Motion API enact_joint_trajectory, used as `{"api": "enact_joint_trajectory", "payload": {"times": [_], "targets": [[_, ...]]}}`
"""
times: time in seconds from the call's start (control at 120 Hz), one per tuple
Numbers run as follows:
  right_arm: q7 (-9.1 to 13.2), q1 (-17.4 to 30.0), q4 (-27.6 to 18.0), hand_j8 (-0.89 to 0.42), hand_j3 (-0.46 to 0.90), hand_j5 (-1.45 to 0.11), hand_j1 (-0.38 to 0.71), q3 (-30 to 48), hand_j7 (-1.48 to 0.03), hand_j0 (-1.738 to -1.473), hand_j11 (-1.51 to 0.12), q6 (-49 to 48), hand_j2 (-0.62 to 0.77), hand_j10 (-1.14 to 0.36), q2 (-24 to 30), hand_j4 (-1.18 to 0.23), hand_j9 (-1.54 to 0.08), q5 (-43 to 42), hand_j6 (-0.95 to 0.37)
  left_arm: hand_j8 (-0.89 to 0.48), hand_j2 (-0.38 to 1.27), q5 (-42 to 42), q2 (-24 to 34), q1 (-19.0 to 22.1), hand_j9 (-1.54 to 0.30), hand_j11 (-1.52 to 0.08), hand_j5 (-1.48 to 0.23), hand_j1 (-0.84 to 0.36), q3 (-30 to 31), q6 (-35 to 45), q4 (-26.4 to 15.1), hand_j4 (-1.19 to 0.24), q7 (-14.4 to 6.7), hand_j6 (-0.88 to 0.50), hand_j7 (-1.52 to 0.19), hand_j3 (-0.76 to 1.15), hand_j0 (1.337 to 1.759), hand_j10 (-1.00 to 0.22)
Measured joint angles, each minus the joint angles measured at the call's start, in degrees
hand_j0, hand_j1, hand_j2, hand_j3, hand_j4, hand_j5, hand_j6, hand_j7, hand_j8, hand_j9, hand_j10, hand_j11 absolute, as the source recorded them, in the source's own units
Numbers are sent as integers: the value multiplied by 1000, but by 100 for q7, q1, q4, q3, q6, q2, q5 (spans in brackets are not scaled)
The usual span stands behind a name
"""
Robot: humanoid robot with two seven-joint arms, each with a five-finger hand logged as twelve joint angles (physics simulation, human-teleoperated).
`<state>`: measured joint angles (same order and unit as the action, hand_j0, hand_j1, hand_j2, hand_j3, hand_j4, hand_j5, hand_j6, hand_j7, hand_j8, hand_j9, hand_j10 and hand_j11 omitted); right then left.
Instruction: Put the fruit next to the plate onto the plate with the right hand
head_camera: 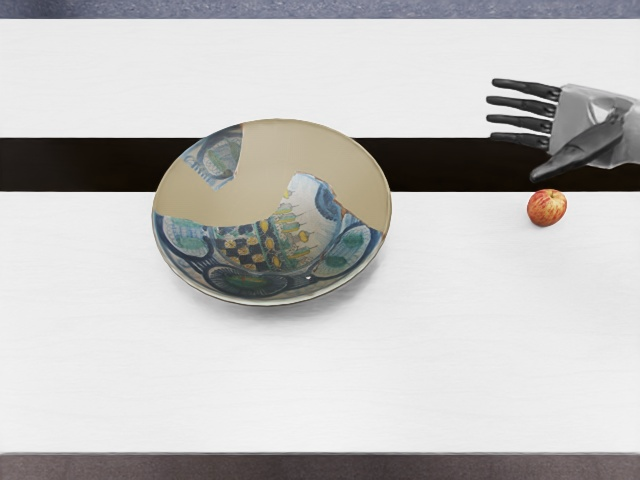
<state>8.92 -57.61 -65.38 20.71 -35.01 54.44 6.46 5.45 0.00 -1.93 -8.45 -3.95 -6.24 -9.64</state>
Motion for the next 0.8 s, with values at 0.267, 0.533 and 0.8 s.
{"api": "enact_joint_trajectory", "payload": {"times": [0.267,0.533,0.8], "targets": [[-30,-94,-40,-34,0,-47,-306,51,-47,-1658,-47,0,-6,-35,10,-35,-47,-314,-34,-241,49,0,0,0,-313,-313,-313,60,0,0,0,-241,1,-241,-313,0,1658,-241],[178,-483,-912,-38,0,-50,-305,74,-50,-1658,-50,0,-6,-38,770,-38,-50,-2330,-38,-241,49,0,0,0,-313,-313,-313,60,0,0,0,-241,0,-241,-313,0,1658,-241],[831,-510,-1098,-46,0,-56,-300,-94,-55,-1658,-55,1167,-7,-45,763,-46,-55,-3261,-47,-241,49,0,0,0,-313,-313,-313,60,0,0,-1,-241,0,-241,-313,0,1658,-241]]}}
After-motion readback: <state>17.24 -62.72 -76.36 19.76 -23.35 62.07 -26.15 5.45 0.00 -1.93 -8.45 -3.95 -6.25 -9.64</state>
